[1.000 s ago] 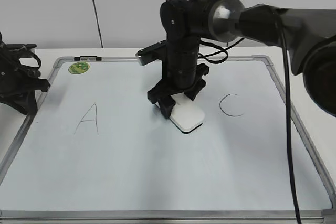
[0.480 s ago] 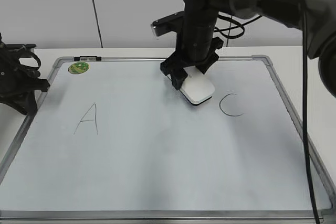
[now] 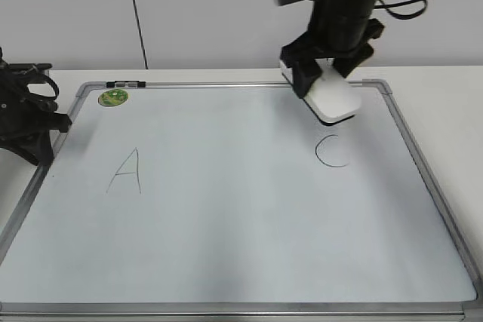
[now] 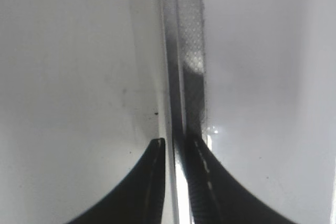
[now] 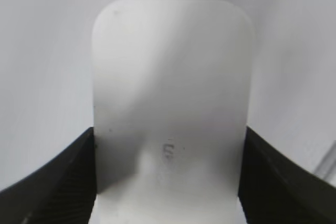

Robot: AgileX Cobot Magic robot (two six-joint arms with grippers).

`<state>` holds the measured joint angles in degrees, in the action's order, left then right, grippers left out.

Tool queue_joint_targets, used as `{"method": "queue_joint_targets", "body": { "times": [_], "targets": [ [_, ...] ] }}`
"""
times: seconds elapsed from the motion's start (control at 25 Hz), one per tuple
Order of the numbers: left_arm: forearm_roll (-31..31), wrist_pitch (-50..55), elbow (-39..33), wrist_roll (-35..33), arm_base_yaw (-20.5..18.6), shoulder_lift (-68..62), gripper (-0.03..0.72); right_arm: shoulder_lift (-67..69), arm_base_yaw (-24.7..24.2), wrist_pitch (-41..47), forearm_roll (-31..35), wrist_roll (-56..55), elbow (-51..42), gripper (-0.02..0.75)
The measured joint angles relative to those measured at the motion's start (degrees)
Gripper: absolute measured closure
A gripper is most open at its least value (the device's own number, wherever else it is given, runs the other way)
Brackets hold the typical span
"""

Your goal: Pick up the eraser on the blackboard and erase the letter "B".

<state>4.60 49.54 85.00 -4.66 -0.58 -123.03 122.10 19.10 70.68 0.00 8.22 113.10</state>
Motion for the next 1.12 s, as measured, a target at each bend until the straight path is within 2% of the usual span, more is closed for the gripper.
{"method": "queue_joint_targets", "body": {
  "times": [0.2,0.52,0.84,1.12],
  "targets": [
    [0.0,0.0,0.0,0.0,0.0,0.0,0.583,-7.2,-6.3,-1.2,0.0,-1.4,-12.2,0.2],
    [0.1,0.0,0.0,0.0,-0.1,0.0,0.582,-11.1,-13.2,-12.4,1.9,-4.5,-29.9,0.2],
    [0.1,0.0,0.0,0.0,-0.1,0.0,0.581,-11.1,-16.2,-17.4,3.1,-4.9,-32.6,0.2],
    [0.1,0.0,0.0,0.0,-0.1,0.0,0.581,-8.8,-16.3,-19.9,5.3,-5.0,-32.6,0.2]
  ]
}}
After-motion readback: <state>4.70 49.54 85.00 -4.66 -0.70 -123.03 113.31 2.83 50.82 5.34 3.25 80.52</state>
